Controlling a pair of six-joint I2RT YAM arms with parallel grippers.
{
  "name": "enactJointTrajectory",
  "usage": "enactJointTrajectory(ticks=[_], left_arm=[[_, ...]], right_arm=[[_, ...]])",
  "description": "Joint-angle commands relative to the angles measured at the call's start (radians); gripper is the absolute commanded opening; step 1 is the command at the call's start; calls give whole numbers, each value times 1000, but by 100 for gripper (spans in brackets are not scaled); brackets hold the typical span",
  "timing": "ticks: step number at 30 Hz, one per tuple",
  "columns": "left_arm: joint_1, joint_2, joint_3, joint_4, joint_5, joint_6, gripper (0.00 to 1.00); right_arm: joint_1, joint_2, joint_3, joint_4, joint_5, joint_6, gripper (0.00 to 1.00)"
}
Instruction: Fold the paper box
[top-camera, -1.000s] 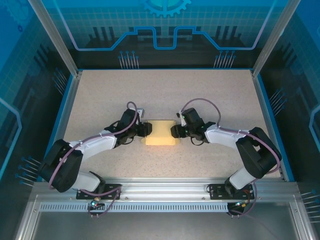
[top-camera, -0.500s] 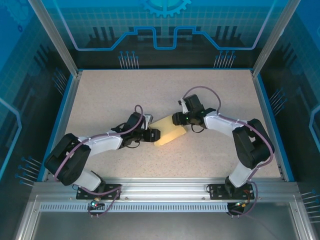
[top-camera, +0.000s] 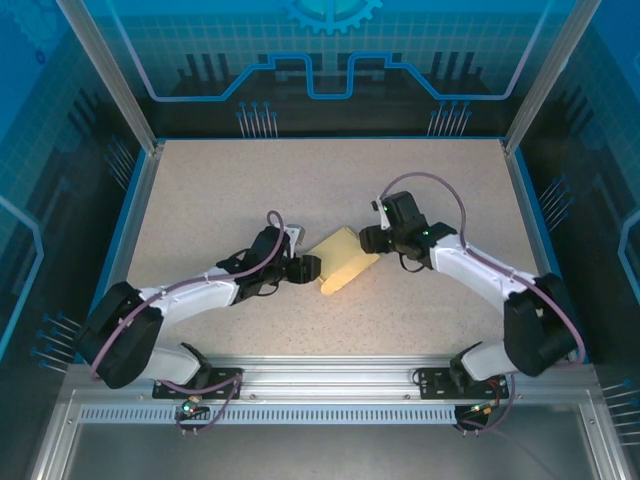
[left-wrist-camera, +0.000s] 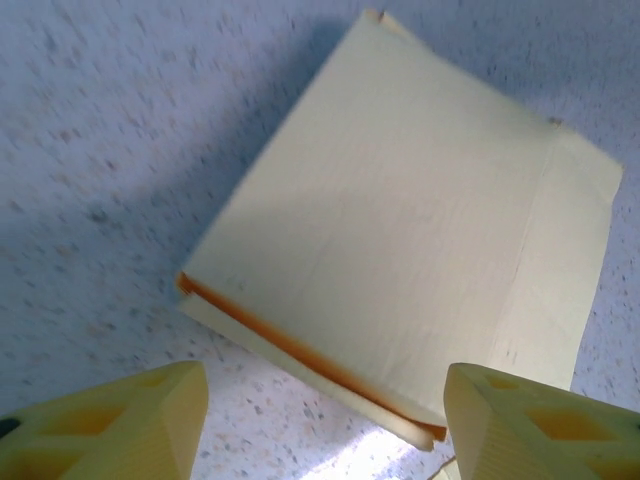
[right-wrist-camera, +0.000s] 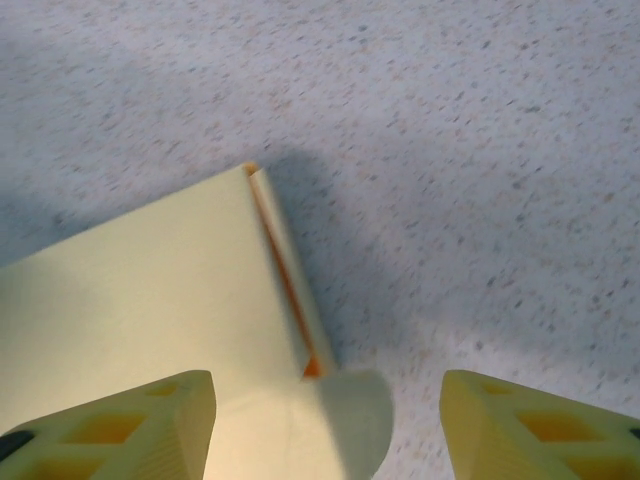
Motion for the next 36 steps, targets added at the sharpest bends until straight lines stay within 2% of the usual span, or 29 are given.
enactJointTrajectory(ticks=[1,6,13,23,25,31,36], left_arm=[[39,16,41,-14,-53,71,67],[99,165,172,-41,69,122,67],[114,343,324,-97,272,145,66],[113,279,209,-17,437,88,58],[114,273,193,-5,443,82,59],[114,325,250,-58,361,99,60],[112,384,294,-61,358,100,59]], right_arm=[[26,-76,-108,3,-125,58,65],[41,-117,-225,111,-280,165,69],[43,-14,-259,285,-379,245,70],[-88,120,-186,332,-455,206,67],[-106,130,-177,332,-477,195,66],[-110,125,-204,330,-480,187,66],[-114,125,-226,350,-484,195,64]])
